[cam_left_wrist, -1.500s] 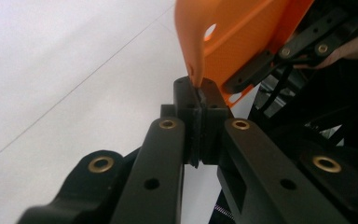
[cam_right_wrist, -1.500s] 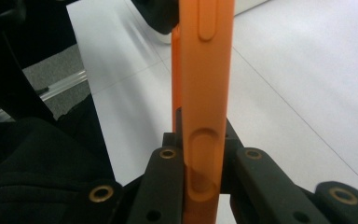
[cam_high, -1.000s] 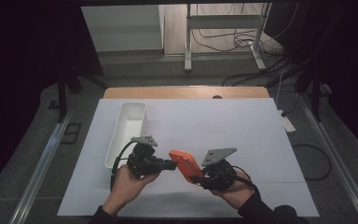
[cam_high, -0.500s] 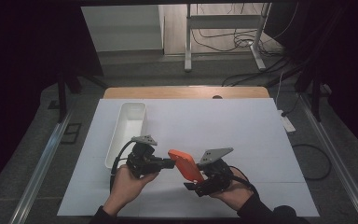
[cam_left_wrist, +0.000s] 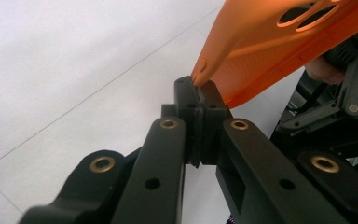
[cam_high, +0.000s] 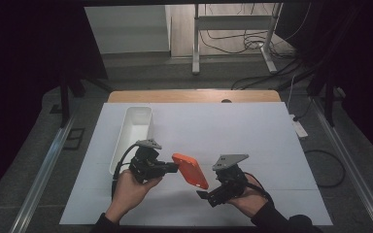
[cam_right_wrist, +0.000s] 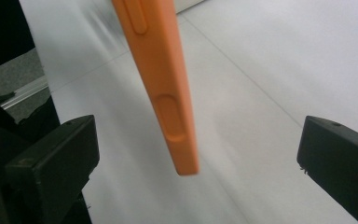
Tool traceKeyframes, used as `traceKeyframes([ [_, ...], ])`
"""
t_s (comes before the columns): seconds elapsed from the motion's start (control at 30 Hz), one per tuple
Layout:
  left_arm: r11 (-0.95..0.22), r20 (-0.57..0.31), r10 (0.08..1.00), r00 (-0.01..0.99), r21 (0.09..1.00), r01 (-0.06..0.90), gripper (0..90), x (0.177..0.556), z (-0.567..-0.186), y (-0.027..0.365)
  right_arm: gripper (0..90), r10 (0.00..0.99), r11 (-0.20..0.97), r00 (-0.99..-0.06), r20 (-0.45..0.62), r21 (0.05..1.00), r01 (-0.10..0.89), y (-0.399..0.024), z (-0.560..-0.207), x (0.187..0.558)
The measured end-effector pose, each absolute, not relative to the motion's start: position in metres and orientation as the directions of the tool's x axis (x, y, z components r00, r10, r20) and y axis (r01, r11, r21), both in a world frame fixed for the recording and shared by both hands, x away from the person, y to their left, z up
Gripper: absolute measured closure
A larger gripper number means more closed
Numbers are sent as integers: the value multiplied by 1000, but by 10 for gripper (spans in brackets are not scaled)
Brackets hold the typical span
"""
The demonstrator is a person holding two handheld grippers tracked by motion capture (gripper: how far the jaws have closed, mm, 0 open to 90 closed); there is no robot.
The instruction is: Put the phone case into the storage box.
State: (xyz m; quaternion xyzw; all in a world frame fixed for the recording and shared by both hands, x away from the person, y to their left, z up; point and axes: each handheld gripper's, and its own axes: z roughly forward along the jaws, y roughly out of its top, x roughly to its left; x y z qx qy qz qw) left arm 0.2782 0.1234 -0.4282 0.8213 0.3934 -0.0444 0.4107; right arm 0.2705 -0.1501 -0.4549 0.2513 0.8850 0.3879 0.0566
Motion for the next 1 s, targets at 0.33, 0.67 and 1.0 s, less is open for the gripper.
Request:
traceKeyframes([
  [0.33,-363,-375,629,680,633,684,890,282,-426,127,0,495,576,-865,80,715,396,-159,-451,270],
  [0.67,-352,-377,640,670,631,691,891,287,-422,132,0,518,554,-852,76,729,402,-173,-446,266],
  [1.0,-341,-375,653,658,630,698,890,293,-417,140,0,563,519,-822,92,734,438,-191,-443,264],
])
